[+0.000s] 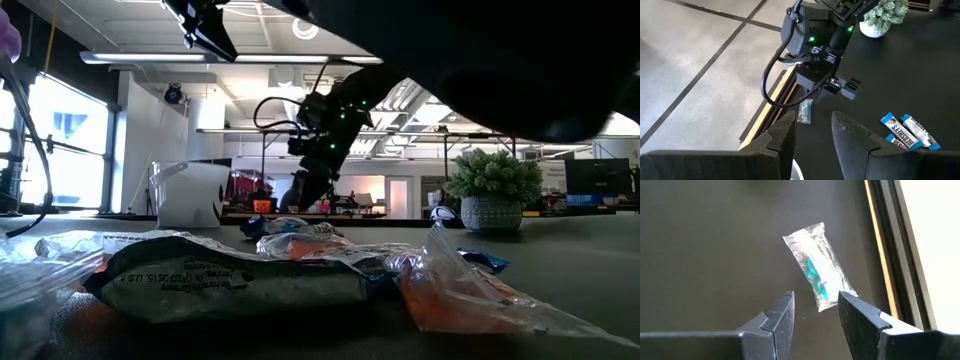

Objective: Sort candy
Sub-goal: Put the blue gummy into the green bucket

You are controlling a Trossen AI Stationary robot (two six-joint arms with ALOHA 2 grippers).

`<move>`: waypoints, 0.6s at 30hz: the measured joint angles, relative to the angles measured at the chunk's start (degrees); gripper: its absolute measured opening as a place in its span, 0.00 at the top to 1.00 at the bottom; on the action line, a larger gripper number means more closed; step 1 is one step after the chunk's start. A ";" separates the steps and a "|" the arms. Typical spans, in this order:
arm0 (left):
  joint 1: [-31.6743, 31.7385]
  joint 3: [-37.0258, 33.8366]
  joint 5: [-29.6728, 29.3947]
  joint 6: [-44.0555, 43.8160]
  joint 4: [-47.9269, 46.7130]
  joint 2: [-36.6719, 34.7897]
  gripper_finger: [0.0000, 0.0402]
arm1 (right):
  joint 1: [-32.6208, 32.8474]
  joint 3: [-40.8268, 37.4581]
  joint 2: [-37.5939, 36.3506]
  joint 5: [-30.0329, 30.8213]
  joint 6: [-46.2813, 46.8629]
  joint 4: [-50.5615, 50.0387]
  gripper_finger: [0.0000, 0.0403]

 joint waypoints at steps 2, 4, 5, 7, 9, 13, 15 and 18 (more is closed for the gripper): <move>0.00 0.00 0.00 0.00 0.05 0.00 0.72 | 0.00 0.02 0.00 -0.14 -0.33 0.80 0.63; 0.00 0.00 0.00 0.00 0.14 0.00 0.72 | -0.02 0.00 0.00 -0.70 -0.85 1.19 0.63; 0.00 0.00 0.00 0.00 0.13 0.00 0.72 | -0.12 0.01 0.00 -0.97 -1.25 1.20 0.63; 0.00 0.00 0.00 0.00 0.17 0.00 0.72 | -0.27 0.00 0.02 -1.17 -2.58 1.32 0.63; 0.00 0.00 0.00 0.00 0.17 0.00 0.72 | -0.62 0.00 0.02 -1.32 -3.78 1.98 0.63; 0.00 0.00 0.00 -0.02 0.17 0.00 0.72 | -1.76 0.00 0.02 -1.88 -4.04 3.06 0.63; 0.00 0.00 0.00 -0.02 0.17 0.00 0.72 | -2.41 0.01 0.03 -3.54 -3.84 2.97 0.63; 0.00 0.00 0.00 -0.02 0.17 0.00 0.72 | -3.17 0.02 0.36 -6.08 -3.82 2.38 0.63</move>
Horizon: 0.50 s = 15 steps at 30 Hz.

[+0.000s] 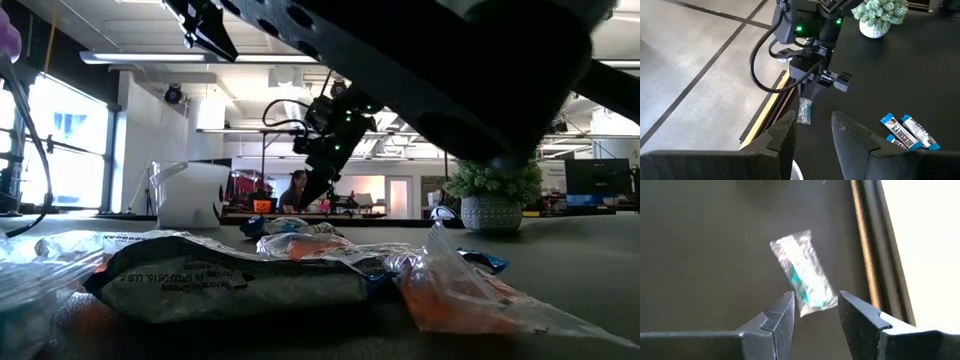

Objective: Sort candy
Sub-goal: Put the blue gummy into the green bucket

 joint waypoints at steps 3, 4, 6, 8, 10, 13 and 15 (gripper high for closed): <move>0.00 0.00 -0.02 0.00 0.00 0.02 0.72 | -0.58 0.00 0.21 -2.67 -0.02 -1.21 0.63; 0.00 0.00 -0.01 0.00 -0.01 0.02 0.72 | -0.63 0.04 0.34 -3.14 -0.02 -1.04 0.63; 0.00 0.00 0.00 0.00 0.00 0.02 0.72 | -0.73 0.04 0.64 -3.82 -0.04 -1.77 0.63; 0.00 0.00 -0.02 0.02 0.00 0.08 0.72 | -0.81 0.04 0.85 -4.75 -1.01 -1.59 0.63; 0.00 0.00 0.00 0.04 -0.02 0.17 0.72 | -0.79 0.04 0.85 -5.84 -1.62 -1.58 0.63; 0.02 0.02 0.02 1.07 -0.02 0.42 0.72 | -0.81 0.04 0.85 -6.36 -3.64 -1.77 0.63; 0.17 0.04 0.02 1.69 0.05 0.85 0.72 | -0.81 0.04 0.85 -6.40 -5.86 -1.73 0.63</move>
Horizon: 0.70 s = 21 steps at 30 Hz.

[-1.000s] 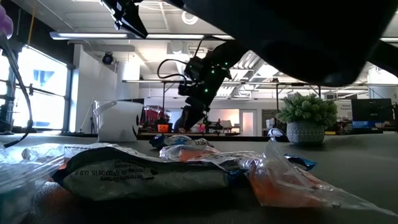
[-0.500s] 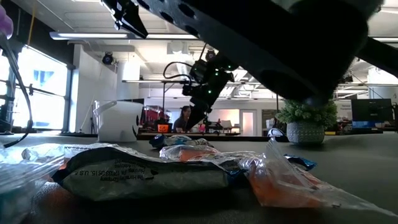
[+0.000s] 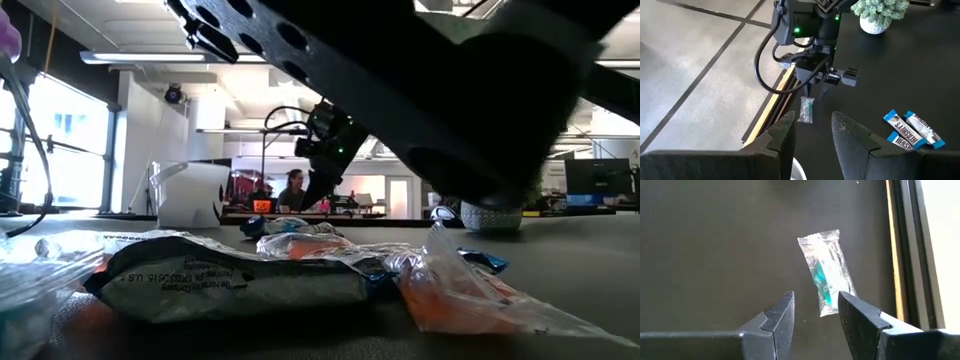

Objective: Sort candy
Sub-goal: Put the blue gummy into the green bucket

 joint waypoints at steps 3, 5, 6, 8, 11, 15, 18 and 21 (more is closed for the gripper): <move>0.40 0.01 0.11 0.19 -0.11 1.18 0.72 | -0.09 0.00 0.00 -0.02 -2.93 0.54 0.63; 0.74 0.01 0.13 0.21 -0.19 2.17 0.72 | -0.21 0.00 0.00 -0.12 -3.96 1.62 0.63; 0.93 0.01 0.14 0.19 -0.17 2.71 0.72 | -0.30 0.00 0.00 -0.17 -4.15 2.02 0.63; 1.09 0.01 0.11 0.02 -0.14 3.78 0.72 | -0.59 0.00 0.00 -0.45 -4.22 2.90 0.63; 1.38 -0.02 0.11 -1.49 -0.09 4.89 0.72 | -1.21 0.00 0.00 -0.96 -3.51 3.45 0.63; 1.62 -0.01 0.01 -1.60 0.18 5.25 0.72 | -2.09 -0.01 0.65 -4.05 -0.89 3.15 0.63; 1.71 -0.02 -0.07 -1.09 0.32 5.18 0.72 | -2.58 -0.07 1.38 -6.31 2.05 3.76 0.63; 1.74 -0.02 -0.09 -0.82 0.46 5.18 0.72 | -2.81 -0.04 1.38 -7.65 2.89 4.01 0.63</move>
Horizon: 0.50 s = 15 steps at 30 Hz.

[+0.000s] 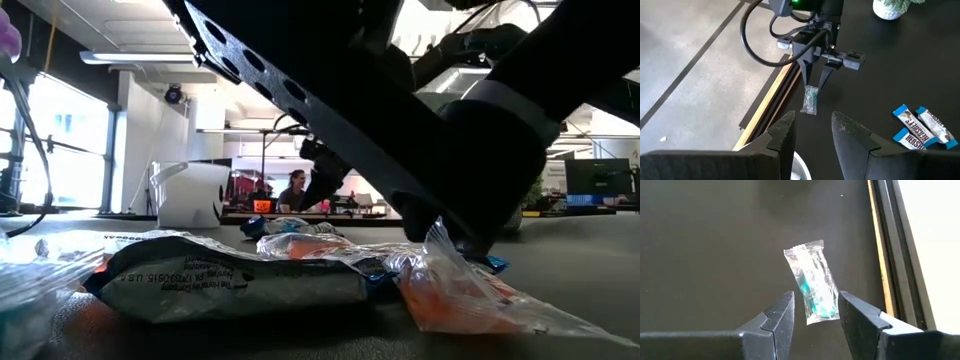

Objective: Sort candy
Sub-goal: Put the blue gummy into the green bucket

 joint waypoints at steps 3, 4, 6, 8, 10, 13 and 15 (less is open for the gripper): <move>0.03 0.01 0.02 0.05 0.50 0.00 0.72 | -0.06 0.00 0.25 -1.68 0.28 0.26 0.63; 0.03 0.00 0.03 0.05 0.75 0.00 0.72 | -0.25 0.00 0.33 -2.69 0.81 0.32 0.63; 0.03 0.00 0.07 0.05 1.30 0.00 0.72 | -0.47 0.01 0.56 -3.79 2.46 0.75 0.63; 0.03 0.00 0.09 0.07 1.52 0.00 0.72 | -0.92 0.09 1.00 -4.84 5.46 1.46 0.63; 0.03 0.00 0.10 0.11 1.52 0.00 0.72 | -1.33 0.07 1.68 -6.16 7.61 1.62 0.63; 0.03 0.00 0.20 0.09 1.52 0.00 0.72 | -1.91 0.04 2.02 -7.33 10.88 1.89 0.63; 0.03 0.00 0.21 0.08 1.53 0.00 0.72 | -2.08 0.04 2.14 -7.38 12.35 2.01 0.63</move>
